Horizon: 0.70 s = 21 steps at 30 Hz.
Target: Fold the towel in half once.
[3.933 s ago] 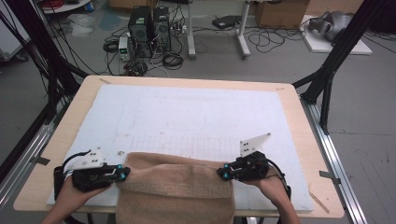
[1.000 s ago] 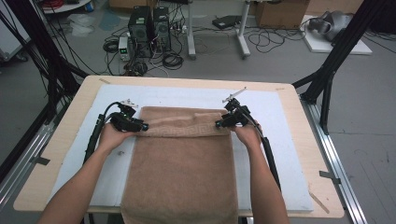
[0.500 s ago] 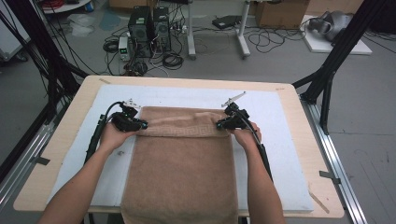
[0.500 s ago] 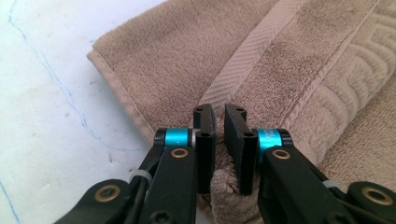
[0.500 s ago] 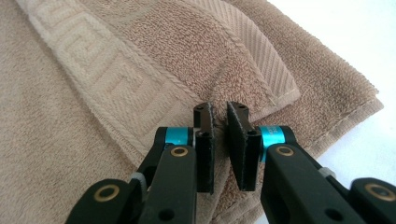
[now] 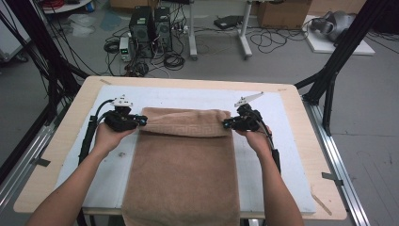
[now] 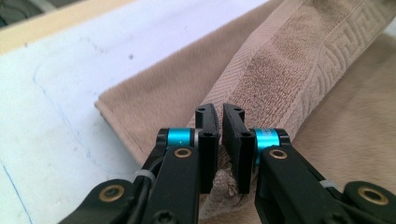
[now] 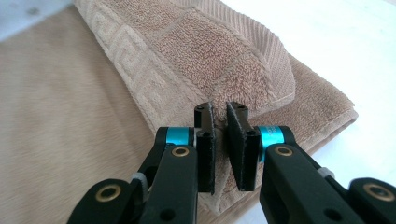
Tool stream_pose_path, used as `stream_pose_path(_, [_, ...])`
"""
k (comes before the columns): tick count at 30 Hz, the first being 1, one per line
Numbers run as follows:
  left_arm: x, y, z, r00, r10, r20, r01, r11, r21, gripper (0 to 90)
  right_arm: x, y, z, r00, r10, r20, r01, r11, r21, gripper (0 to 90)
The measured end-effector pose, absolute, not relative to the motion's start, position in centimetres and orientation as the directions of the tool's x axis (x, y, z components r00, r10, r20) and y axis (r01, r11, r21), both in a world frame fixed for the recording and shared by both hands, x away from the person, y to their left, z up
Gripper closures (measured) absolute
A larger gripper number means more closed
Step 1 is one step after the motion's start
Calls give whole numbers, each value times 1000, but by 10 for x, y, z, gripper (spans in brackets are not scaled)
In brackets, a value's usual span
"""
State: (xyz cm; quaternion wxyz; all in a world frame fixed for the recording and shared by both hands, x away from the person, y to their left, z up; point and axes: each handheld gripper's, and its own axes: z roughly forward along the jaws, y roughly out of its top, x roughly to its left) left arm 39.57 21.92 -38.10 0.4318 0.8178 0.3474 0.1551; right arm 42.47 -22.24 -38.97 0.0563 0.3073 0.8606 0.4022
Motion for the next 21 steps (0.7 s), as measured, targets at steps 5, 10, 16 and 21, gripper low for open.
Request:
stream_pose_path(5, [376, 220, -383, 728, 684, -50, 408, -373, 833, 842, 406, -235, -393, -813, 553, 181, 471, 443, 763, 822])
stream_pose_path(10, [351, 223, -391, 742, 668, -49, 390, -371, 843, 842, 386, -236, -398, -831, 525, 186, 456, 450, 768, 819])
stream_pose_path(16, [316, 227, -402, 795, 606, -23, 360, -441, 822, 832, 355, -236, -408, -856, 489, 169, 431, 494, 755, 785])
stream_pose_path(21, [300, 239, -398, 803, 594, -53, 357, -407, 841, 676, 336, -250, -407, -860, 475, 186, 428, 473, 770, 685])
